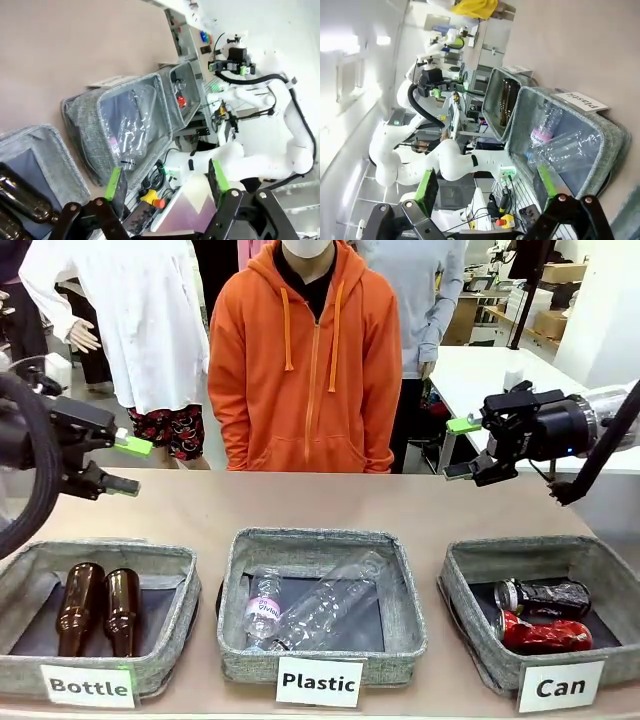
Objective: Sort the can waste into the basket.
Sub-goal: Pick up the can waste from the table and place it in the right Fabric basket.
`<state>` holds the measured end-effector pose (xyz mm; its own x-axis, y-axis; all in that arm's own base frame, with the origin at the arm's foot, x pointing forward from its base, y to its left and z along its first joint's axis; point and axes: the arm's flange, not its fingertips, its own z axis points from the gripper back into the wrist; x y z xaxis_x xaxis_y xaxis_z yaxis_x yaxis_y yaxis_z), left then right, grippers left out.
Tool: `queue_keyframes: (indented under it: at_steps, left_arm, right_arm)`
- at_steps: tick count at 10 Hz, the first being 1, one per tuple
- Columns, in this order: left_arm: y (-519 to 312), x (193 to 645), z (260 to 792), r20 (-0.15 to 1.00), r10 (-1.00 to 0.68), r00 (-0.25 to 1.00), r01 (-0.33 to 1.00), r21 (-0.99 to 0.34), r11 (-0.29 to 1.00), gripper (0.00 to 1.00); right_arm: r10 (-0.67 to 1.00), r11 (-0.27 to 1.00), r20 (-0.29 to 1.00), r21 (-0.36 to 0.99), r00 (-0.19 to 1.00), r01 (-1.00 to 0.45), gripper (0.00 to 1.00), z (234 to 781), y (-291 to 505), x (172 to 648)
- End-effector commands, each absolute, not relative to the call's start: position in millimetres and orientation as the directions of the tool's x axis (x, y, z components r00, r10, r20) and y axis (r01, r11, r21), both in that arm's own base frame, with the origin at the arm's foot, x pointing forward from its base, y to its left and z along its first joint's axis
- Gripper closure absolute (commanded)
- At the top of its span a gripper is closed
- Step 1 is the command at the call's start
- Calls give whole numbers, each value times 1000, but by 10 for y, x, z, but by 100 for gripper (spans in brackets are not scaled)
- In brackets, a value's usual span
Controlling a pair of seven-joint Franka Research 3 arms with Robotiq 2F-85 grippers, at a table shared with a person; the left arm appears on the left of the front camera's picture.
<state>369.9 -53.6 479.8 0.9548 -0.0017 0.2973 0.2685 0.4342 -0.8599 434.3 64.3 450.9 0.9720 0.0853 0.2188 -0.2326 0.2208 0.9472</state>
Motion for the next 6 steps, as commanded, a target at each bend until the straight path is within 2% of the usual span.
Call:
queue_keyframes:
  at_steps: [1,6]
  left_arm:
    - [-564,3740,4880,289,-28,957,269,-846,461,15]
    - [-564,3740,4880,289,-28,957,269,-846,461,15]
  right_arm:
    - [95,224,222,945,970,-238,0,4522,675,4292]
    - [95,224,222,945,970,-238,0,4522,675,4292]
